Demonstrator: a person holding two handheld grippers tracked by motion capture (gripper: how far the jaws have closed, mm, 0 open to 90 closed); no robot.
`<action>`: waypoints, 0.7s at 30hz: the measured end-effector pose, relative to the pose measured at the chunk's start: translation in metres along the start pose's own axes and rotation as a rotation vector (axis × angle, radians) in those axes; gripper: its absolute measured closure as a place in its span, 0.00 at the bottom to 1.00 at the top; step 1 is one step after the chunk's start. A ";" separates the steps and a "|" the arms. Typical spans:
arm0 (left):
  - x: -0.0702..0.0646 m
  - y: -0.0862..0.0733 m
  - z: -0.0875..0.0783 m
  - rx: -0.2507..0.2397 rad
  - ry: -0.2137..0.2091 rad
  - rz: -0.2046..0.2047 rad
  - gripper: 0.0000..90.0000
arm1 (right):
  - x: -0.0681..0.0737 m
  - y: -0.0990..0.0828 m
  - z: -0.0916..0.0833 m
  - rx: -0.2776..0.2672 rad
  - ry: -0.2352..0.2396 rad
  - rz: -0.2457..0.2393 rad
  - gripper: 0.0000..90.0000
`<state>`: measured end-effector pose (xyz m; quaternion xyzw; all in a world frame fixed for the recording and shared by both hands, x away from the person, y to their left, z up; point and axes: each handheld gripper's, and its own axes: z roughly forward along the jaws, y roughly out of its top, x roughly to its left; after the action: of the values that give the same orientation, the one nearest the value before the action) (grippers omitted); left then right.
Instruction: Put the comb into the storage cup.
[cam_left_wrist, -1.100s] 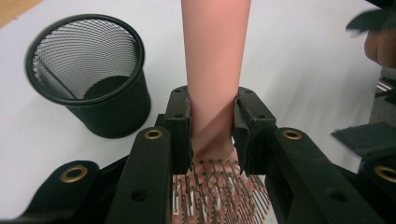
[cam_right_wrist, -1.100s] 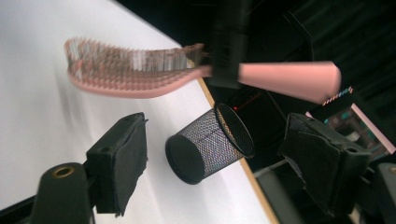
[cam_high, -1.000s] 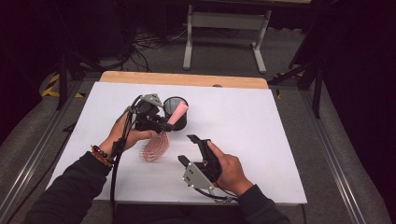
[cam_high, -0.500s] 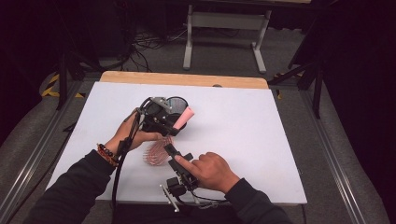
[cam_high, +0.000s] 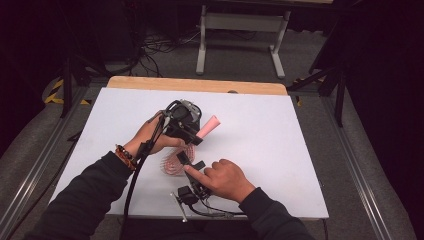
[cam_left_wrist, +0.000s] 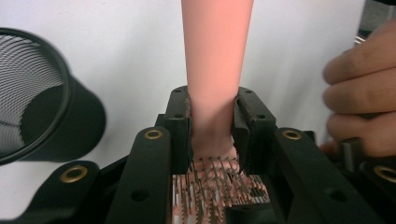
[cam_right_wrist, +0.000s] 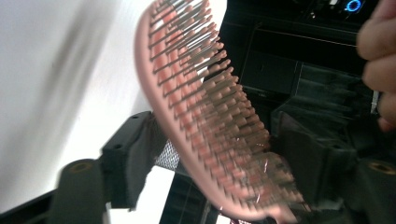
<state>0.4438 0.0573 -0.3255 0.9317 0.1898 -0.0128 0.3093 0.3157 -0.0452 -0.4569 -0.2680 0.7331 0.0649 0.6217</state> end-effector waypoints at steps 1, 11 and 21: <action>0.000 0.000 0.000 0.000 0.000 0.000 0.78 | 0.000 0.000 0.000 0.000 0.000 0.000 0.34; 0.001 0.006 0.009 0.012 0.005 -0.028 0.78 | 0.002 0.000 0.001 0.002 -0.064 -0.054 0.54; 0.004 0.007 0.027 0.024 -0.004 -0.048 0.77 | -0.007 0.001 -0.008 -0.030 -0.122 -0.039 0.71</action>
<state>0.4529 0.0381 -0.3434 0.9306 0.2112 -0.0241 0.2980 0.3087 -0.0457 -0.4489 -0.2873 0.6875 0.0800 0.6621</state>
